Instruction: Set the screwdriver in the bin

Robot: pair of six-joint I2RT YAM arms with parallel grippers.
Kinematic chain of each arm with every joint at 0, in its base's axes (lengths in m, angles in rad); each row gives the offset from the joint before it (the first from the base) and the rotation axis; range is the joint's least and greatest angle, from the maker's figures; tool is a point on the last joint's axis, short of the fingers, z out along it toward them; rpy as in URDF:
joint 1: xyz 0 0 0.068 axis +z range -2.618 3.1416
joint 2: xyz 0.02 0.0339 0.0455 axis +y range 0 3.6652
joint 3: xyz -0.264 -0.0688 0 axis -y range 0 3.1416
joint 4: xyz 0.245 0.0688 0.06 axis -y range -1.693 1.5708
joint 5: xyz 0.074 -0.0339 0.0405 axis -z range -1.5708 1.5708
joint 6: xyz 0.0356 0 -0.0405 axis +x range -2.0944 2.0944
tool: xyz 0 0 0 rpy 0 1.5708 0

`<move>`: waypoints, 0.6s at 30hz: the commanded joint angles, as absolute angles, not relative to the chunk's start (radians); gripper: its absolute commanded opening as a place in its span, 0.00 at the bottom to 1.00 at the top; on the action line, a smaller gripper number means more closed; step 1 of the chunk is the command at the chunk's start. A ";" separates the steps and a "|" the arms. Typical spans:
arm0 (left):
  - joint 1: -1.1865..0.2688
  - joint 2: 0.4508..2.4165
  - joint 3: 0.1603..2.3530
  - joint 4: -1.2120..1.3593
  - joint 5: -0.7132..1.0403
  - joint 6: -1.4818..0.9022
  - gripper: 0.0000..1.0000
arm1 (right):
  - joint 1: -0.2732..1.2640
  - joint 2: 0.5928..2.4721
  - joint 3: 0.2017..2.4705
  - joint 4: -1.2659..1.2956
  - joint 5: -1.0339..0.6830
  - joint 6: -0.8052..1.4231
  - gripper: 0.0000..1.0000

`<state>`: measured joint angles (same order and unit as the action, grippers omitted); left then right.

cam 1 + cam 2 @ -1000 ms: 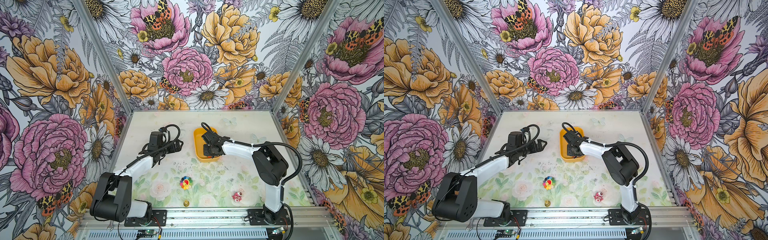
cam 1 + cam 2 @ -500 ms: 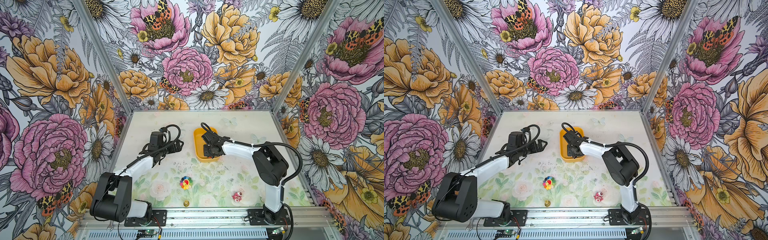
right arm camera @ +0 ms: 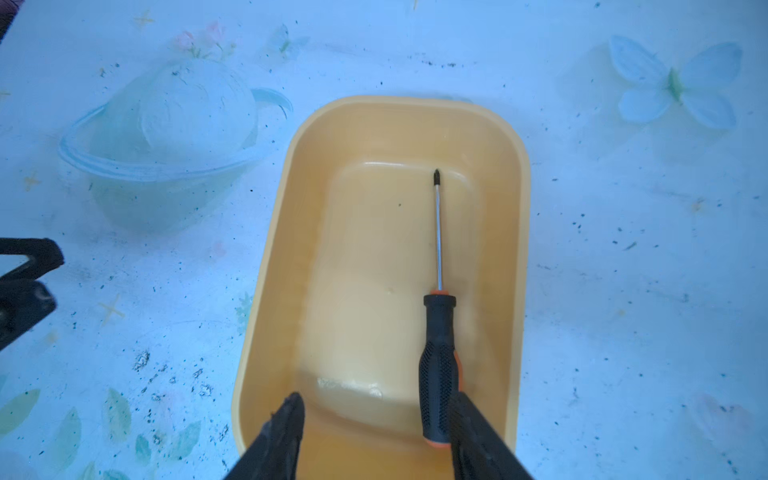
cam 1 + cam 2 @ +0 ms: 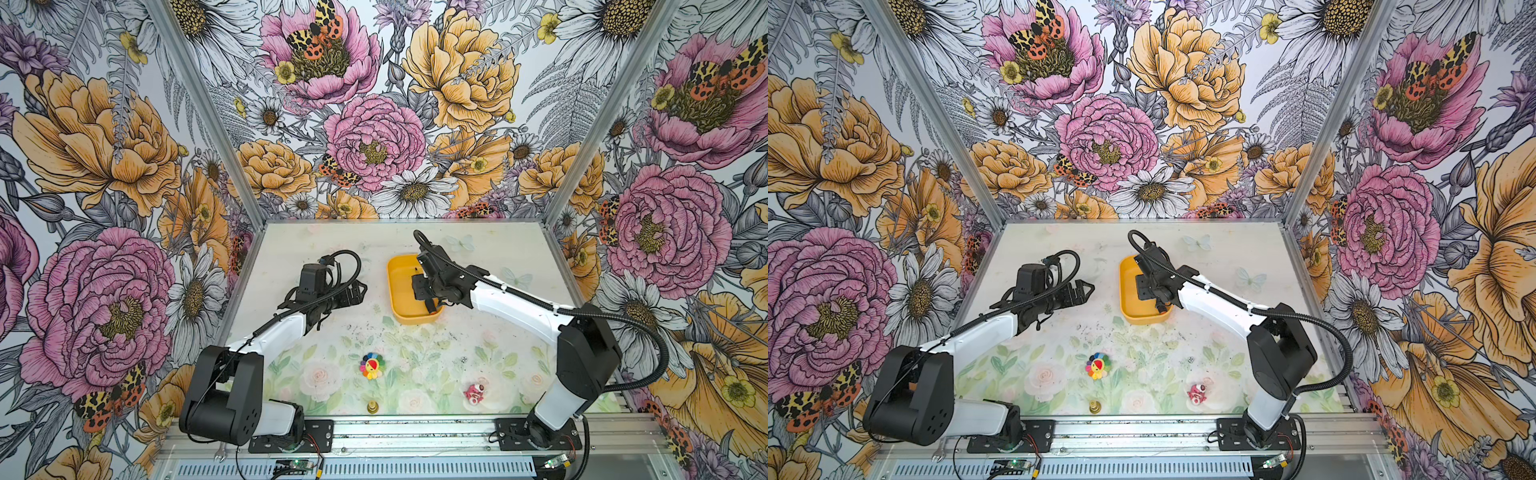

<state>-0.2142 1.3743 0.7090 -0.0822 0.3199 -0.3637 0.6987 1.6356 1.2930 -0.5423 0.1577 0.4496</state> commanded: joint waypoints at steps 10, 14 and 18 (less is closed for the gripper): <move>-0.234 1.279 0.730 -0.092 0.186 -0.277 0.99 | 0.494 1.275 1.046 -0.496 0.248 0.154 0.57; -0.228 1.217 0.726 -0.098 0.130 -0.231 0.99 | 0.333 1.163 0.921 -0.409 0.258 0.138 0.58; -0.194 1.184 0.748 -0.126 0.099 -0.180 0.99 | 0.221 1.078 0.812 -0.357 0.290 0.168 0.58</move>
